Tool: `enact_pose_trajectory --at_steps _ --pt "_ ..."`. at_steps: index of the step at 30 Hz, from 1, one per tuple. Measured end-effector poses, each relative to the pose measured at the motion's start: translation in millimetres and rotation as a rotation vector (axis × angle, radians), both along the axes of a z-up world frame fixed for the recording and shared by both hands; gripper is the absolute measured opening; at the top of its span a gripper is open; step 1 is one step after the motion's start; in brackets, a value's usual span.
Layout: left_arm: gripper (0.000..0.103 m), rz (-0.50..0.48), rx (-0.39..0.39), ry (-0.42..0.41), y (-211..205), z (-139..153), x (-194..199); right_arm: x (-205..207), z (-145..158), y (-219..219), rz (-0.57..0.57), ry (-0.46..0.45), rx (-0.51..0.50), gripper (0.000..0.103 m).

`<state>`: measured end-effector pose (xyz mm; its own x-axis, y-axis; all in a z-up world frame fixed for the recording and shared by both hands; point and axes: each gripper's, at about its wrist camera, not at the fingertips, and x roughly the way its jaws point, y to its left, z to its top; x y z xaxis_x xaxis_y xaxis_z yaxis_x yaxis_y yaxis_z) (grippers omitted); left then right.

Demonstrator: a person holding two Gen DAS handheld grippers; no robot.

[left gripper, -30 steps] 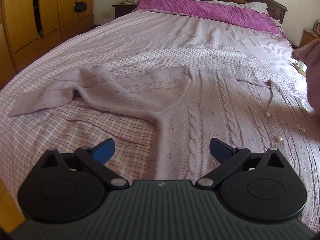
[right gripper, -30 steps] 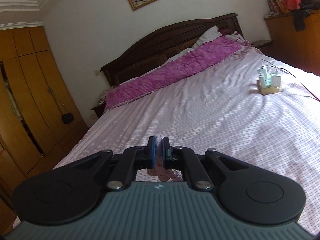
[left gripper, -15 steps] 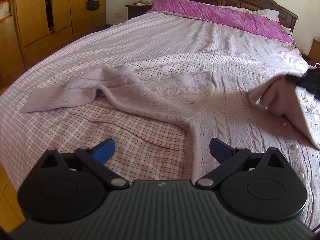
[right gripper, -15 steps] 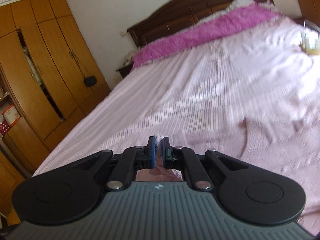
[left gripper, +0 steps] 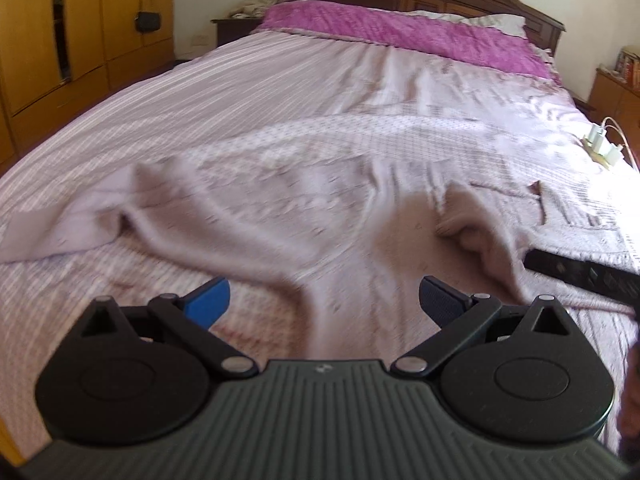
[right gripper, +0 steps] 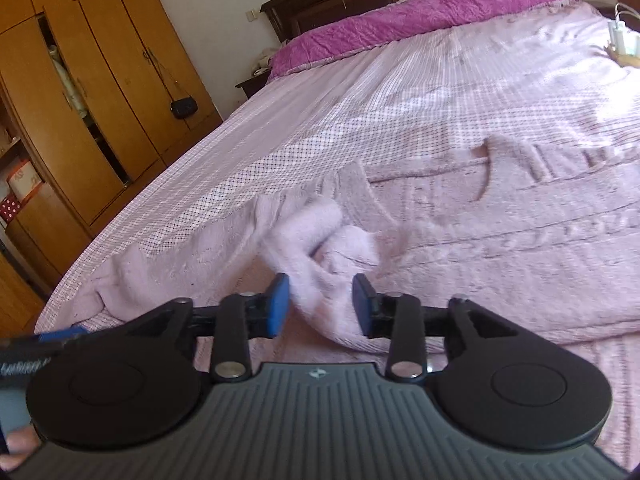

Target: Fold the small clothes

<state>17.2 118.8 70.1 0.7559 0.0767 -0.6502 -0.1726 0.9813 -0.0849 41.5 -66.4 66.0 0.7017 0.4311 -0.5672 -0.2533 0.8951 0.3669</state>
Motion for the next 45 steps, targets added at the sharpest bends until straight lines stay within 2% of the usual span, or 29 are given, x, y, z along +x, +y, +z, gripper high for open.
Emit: enact_pose_trajectory --at_steps 3,10,14,16,20,24,26,27,28,30,35,36,38,41,42,45 --pt "0.103 -0.029 -0.012 -0.017 -8.6 2.4 16.6 -13.1 5.9 -25.9 -0.028 -0.014 -0.015 0.053" --pt "0.103 -0.064 -0.005 -0.022 -26.9 -4.3 64.8 -35.0 11.4 -95.3 -0.186 -0.032 -0.05 0.054" --pt "0.102 -0.066 0.034 -0.005 -28.0 -11.6 85.6 -33.9 8.9 -132.5 -0.254 -0.029 -0.054 0.054" --pt "0.098 -0.075 0.043 -0.014 -25.1 -13.3 89.3 -26.3 7.6 -149.3 -0.281 -0.03 -0.069 0.054" --pt "0.093 -0.087 -0.031 0.007 -15.9 -21.5 96.5 1.6 2.9 -176.5 -0.37 -0.028 -0.149 0.056" --pt "0.09 -0.093 -0.118 0.028 -16.3 -31.1 102.1 33.3 -15.4 -191.3 -0.446 0.006 -0.217 0.056" --pt "0.083 -0.097 -0.133 0.038 -21.8 -35.3 104.6 42.3 -28.1 -193.5 -0.452 0.022 -0.225 0.056" --pt "0.07 -0.107 -0.142 0.048 -25.1 -37.3 106.9 44.4 -33.7 -192.6 -0.451 0.029 -0.227 0.056" --pt "0.048 -0.119 -0.153 0.06 -28.4 -39.4 109.1 43.9 -39.1 -192.2 -0.45 0.023 -0.232 0.056" --pt "0.016 -0.151 -0.181 0.087 -37.1 -41.8 113.3 40.6 -44.0 -190.8 -0.45 -0.002 -0.24 0.056" --pt "0.013 -0.12 -0.096 0.025 -65.6 -14.9 113.4 34.7 -46.9 -189.5 -0.453 -0.017 -0.221 0.057" --pt "0.013 -0.128 -0.103 0.014 -72.0 -9.2 113.4 32.1 -47.2 -189.4 -0.454 -0.02 -0.211 0.057" --pt "0.016 -0.174 -0.153 0.016 -86.3 -3.0 115.2 30.3 -46.7 -191.2 -0.454 -0.024 -0.196 0.057" --pt "0.017 -0.264 -0.273 0.074 -105.8 -6.0 119.4 28.0 -41.9 -193.4 -0.449 -0.022 -0.167 0.057" --pt "0.021 -0.297 -0.307 0.089 -111.9 -7.8 118.8 25.7 -38.8 -193.8 -0.444 -0.024 -0.156 0.057" --pt "0.027 -0.368 -0.348 0.103 -123.7 -9.8 109.5 14.2 -27.2 -190.8 -0.42 -0.047 -0.143 0.057"
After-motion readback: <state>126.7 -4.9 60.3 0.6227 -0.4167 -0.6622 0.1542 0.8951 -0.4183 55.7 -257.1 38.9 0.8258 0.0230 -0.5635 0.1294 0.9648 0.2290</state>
